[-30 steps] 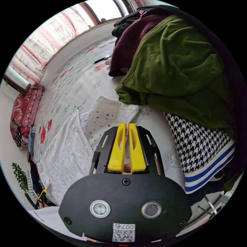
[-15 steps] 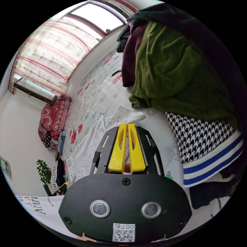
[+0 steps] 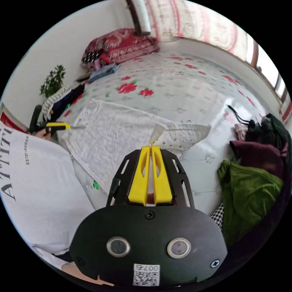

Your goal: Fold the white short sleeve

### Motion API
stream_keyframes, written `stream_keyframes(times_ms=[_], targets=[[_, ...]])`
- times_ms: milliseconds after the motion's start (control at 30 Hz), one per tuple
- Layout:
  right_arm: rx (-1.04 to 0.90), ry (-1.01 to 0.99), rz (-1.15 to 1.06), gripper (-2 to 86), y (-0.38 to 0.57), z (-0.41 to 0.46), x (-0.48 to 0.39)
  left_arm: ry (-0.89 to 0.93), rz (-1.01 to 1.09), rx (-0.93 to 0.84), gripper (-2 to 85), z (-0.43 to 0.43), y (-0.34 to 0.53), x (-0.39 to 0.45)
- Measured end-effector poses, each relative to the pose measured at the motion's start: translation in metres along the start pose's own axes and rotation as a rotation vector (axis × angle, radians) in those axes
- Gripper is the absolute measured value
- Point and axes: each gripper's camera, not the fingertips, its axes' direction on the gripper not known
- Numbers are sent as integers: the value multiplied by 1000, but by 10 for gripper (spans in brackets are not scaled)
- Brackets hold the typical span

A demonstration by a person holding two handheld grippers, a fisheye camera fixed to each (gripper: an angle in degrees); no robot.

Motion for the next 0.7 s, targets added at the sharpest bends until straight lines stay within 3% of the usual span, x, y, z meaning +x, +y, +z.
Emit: stream_keyframes(times_ms=[167,267,433,533,700], targets=[[-182,35,-65,-1,-17,85,-53,-8,53,-17,-10,13,-1,16],[-144,-19,-8,2,-19,90,-55,-18,36,-29,-10,17,2,15],[84,-107,110,9,-13,53,-32,-9,23,-42,-10,27,-1,15],[117,-144,228,7,0,57,-7,-3,129,-40,-10,36,-20,33],[57,-158,231,3,14,103,-18,113,391,-16,-10,61,-88,97]])
